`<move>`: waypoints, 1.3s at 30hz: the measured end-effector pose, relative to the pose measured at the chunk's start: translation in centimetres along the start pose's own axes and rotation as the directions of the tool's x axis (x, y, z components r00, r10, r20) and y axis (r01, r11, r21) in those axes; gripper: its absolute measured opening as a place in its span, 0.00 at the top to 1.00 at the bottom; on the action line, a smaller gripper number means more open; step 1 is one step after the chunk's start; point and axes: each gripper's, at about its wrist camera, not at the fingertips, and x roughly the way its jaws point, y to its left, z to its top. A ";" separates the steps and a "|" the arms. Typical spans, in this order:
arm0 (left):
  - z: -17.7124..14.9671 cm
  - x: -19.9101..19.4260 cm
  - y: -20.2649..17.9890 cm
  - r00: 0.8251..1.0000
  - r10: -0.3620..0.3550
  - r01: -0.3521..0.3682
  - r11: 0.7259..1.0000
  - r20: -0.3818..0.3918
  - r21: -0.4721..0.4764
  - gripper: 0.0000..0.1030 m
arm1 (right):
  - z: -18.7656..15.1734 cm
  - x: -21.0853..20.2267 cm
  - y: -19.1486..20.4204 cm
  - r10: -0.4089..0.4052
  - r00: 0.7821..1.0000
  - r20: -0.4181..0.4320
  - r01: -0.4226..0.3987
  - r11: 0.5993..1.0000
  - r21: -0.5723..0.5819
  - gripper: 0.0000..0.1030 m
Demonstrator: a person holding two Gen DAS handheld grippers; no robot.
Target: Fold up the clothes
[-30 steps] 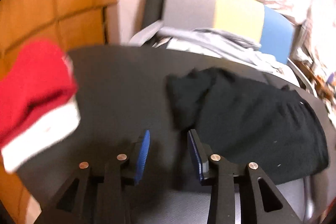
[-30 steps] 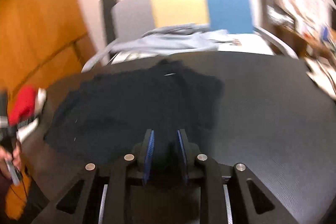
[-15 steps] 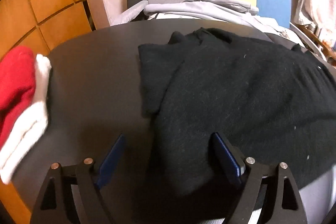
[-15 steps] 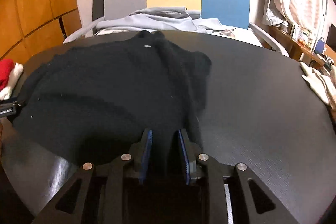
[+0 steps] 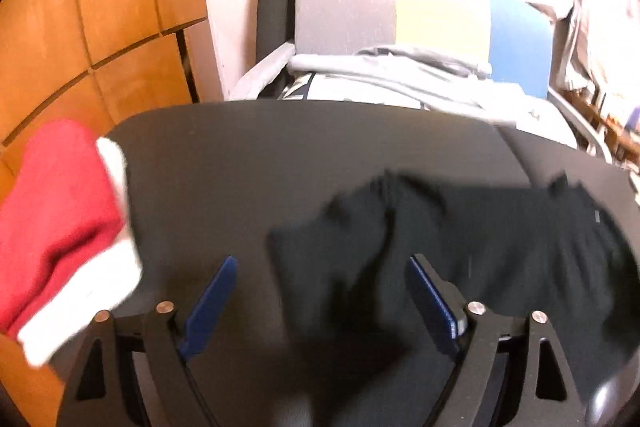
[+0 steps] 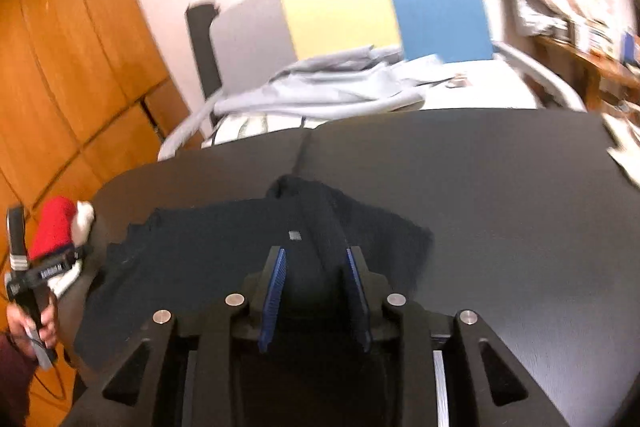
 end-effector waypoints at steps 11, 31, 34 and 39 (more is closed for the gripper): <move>0.0 6.4 -3.0 0.969 -0.092 0.125 0.983 -0.231 0.134 0.31 | 3.1 8.5 0.7 -0.050 0.979 -0.200 0.026 0.992 -0.120 0.89; -0.7 4.7 -0.4 0.985 0.149 -0.135 0.980 -0.091 0.148 0.87 | 2.7 7.0 -1.9 -0.232 0.973 -0.020 0.233 0.969 0.086 0.77; -0.7 1.3 1.1 0.973 0.231 -0.231 0.972 0.002 0.042 0.71 | 2.5 3.8 0.0 -0.170 0.981 0.088 0.164 0.984 0.072 0.76; -2.9 0.0 -1.1 0.991 0.129 -0.129 0.992 0.037 0.001 0.45 | 0.9 6.3 4.3 -0.031 0.999 -0.038 0.028 0.997 -0.071 0.76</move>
